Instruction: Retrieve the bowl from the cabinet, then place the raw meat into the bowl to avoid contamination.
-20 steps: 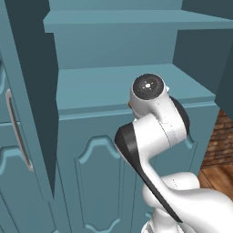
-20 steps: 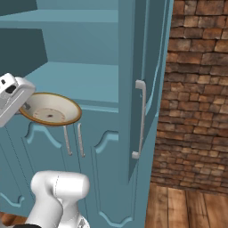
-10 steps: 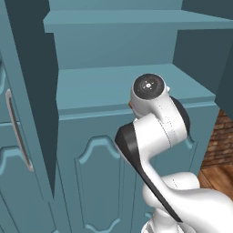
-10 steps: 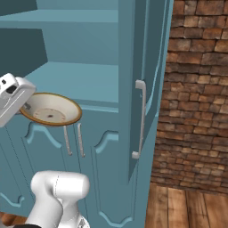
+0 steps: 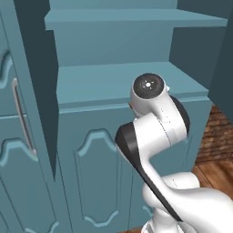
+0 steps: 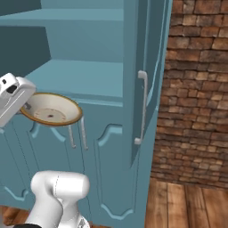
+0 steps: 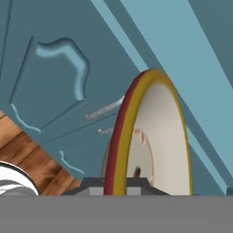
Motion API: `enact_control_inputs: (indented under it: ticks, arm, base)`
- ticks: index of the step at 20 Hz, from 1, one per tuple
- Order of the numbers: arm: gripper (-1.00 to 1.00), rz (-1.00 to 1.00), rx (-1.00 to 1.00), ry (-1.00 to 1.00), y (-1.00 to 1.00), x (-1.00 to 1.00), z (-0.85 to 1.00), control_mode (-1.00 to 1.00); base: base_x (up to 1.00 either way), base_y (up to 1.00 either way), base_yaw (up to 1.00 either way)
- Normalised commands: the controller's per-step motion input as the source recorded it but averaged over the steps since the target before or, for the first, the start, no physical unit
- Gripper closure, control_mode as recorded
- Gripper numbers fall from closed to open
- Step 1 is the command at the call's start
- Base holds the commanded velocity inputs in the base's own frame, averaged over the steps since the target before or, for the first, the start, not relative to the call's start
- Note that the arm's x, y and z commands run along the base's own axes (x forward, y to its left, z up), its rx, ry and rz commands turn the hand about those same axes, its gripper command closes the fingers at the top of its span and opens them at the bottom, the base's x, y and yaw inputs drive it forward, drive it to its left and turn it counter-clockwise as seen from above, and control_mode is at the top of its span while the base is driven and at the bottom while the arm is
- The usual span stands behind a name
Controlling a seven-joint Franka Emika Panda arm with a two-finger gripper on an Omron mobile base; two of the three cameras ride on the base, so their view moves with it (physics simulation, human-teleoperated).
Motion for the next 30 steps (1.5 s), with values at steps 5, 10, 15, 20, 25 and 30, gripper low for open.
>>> enact_control_inputs:
  ticks: [5,10,15,20,25,30]
  arm:
    - [1.0,0.0,0.0,0.0,0.0,0.0,0.0,1.0]
    - [1.0,0.0,0.0,0.0,0.0,0.0,0.0,1.0]
    - [1.0,0.0,0.0,0.0,0.0,0.0,0.0,1.0]
    - [1.0,0.0,0.0,0.0,0.0,0.0,0.0,1.0]
    - [1.0,0.0,0.0,0.0,0.0,0.0,0.0,1.0]
    - [1.0,0.0,0.0,0.0,0.0,0.0,0.0,1.0]
  base:
    - [-0.53,0.0,-0.02]
    - [-0.55,0.02,-0.02]
    - [-0.56,0.2,-0.03]
    - [-0.61,0.37,-0.03]
    - [-0.48,0.75,-0.04]
    - [-0.07,0.99,-0.07]
